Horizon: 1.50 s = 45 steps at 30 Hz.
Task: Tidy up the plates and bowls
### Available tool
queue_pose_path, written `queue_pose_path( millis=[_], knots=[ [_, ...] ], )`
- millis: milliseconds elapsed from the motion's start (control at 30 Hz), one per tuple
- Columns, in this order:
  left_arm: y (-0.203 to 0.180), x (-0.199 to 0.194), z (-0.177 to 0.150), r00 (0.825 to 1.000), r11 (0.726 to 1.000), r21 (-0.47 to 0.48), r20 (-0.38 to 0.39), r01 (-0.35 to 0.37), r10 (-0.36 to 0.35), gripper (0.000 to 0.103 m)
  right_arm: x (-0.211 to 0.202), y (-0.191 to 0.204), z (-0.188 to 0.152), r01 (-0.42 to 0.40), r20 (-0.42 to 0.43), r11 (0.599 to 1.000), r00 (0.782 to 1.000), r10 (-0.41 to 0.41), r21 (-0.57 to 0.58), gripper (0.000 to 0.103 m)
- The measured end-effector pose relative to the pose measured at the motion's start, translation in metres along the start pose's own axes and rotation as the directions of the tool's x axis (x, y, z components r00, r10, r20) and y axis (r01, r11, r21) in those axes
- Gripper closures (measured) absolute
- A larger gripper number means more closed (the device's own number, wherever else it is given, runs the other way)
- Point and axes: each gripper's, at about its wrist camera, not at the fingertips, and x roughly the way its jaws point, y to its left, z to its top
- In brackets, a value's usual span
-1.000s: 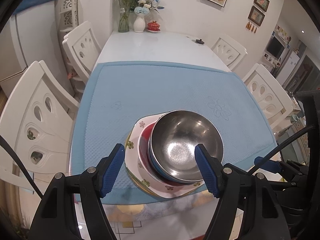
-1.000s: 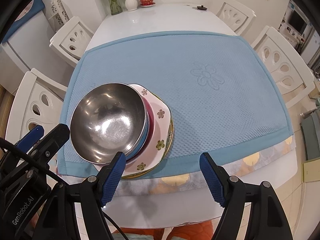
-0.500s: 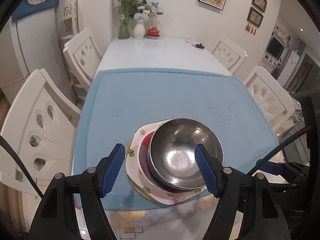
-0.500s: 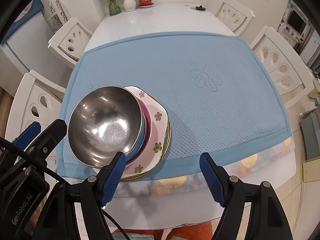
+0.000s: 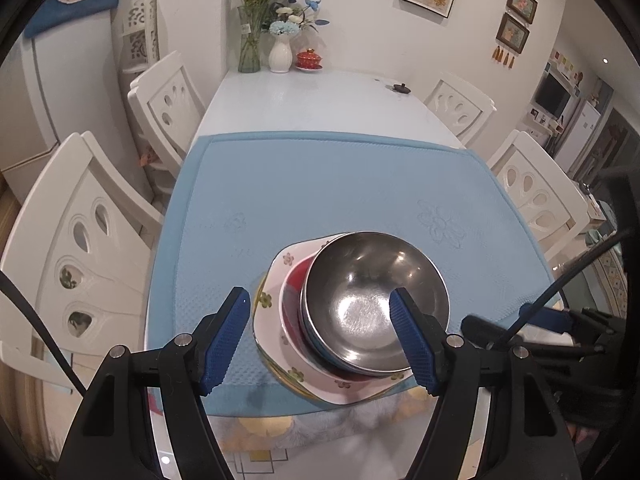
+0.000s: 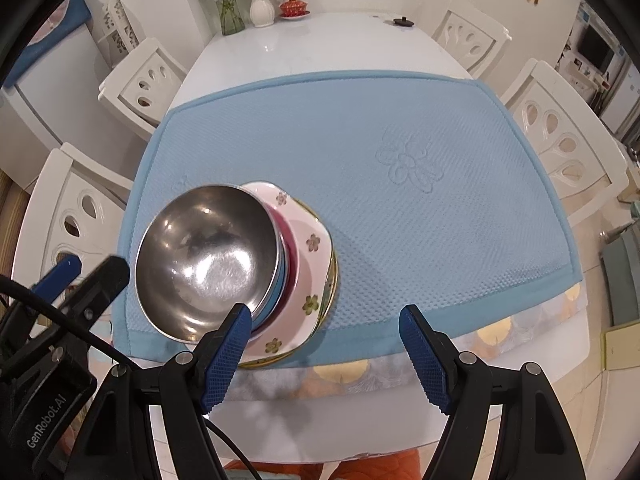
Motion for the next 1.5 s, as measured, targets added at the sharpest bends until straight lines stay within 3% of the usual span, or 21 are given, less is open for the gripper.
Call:
queue_pose_path(
  millis=[467, 767, 967, 1133, 1233, 1433, 1500],
  knots=[
    [0.008, 0.011, -0.004, 0.998, 0.996, -0.077, -0.052, -0.035, 0.031, 0.033, 0.014, -0.01, 0.013, -0.062, -0.035, 0.997, 0.998, 0.06, -0.039, 0.029],
    [-0.018, 0.014, 0.003, 0.996, 0.994, -0.075, -0.04, -0.082, 0.08, 0.033, 0.015, -0.028, 0.033, -0.077, -0.035, 0.995, 0.997, 0.075, -0.064, 0.029],
    [-0.039, 0.02, 0.015, 0.98, 0.981, -0.025, -0.053, -0.191, 0.189, 0.032, 0.008, -0.034, 0.044, -0.067, -0.019, 0.991, 0.998, 0.066, -0.118, 0.029],
    [-0.05, 0.016, 0.028, 0.971, 0.971, -0.029, -0.016, -0.239, 0.238, 0.032, 0.002, -0.038, 0.049, -0.065, -0.007, 0.988, 0.998, 0.065, -0.144, 0.029],
    [-0.062, 0.017, 0.036, 0.955, 0.955, 0.008, 0.016, -0.295, 0.295, 0.028, 0.001, -0.044, 0.05, -0.045, -0.005, 0.988, 0.999, 0.044, -0.15, 0.029],
    [-0.084, 0.029, 0.05, 0.956, 0.955, 0.028, 0.009, -0.294, 0.294, 0.025, 0.002, -0.064, 0.055, -0.019, -0.008, 0.992, 1.0, 0.019, -0.128, 0.029],
    [-0.089, 0.032, 0.054, 0.938, 0.937, 0.035, 0.019, -0.348, 0.347, 0.022, 0.004, -0.071, 0.057, -0.022, -0.016, 0.993, 1.0, 0.02, -0.115, 0.029]
  ],
)
